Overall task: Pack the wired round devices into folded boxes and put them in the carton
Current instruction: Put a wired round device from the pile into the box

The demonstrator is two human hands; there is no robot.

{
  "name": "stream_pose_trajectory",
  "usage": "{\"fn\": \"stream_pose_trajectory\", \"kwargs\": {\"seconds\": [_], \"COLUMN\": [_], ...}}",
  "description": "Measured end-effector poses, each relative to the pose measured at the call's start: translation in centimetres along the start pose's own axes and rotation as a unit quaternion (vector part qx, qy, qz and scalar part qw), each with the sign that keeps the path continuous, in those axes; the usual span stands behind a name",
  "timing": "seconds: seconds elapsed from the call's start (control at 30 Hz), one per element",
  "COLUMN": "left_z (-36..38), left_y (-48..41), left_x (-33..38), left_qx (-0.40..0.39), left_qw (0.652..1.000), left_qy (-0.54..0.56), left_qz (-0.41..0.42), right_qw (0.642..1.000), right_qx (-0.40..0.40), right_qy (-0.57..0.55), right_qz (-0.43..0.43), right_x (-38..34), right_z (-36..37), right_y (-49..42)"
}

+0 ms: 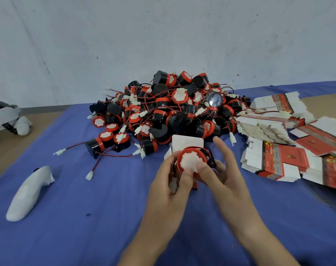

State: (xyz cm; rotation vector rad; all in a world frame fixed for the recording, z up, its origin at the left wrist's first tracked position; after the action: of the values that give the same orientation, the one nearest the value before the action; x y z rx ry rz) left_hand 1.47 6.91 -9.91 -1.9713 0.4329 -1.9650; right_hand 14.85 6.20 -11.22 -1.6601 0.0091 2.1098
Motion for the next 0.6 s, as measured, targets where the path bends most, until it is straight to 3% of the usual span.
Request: {"fn": "stream_pose_trajectory", "kwargs": {"seconds": [0.1,0.23,0.6], "left_z": [-0.15,-0.07,-0.38], "left_y": [-0.11,0.0,-0.06], "left_x": [0.43,0.22,0.13], "left_qx": [-0.052,-0.076,0.006], "left_qw": [0.995,0.993,0.997], "left_qy": [-0.069,-0.081,-0.068], "left_qz": [0.04,0.034,0.032], "right_qw": [0.993,0.985,0.998], "right_qx": [-0.066,-0.107,0.026], "right_qy": [0.097,0.131,0.04], "right_qz": [-0.032,-0.028,-0.037], "right_x": [-0.86,-0.65,-0.31], "right_z": [-0.38,-0.4,-0.79], "right_y": [-0.35,-0.35,-0.62]}}
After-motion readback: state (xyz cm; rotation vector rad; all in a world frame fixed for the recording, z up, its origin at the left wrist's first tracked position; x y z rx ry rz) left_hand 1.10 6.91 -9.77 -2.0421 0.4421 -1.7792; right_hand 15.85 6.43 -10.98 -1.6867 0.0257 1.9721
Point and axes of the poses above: each hand's wrist, its own y-axis away from the middle knuckle, its own z-axis out of the palm, x = y × z, the point moved 7 cm from there along -y, towards the middle knuckle, and after that the axes turned 11 degrees about x, right-handed, at the moved point
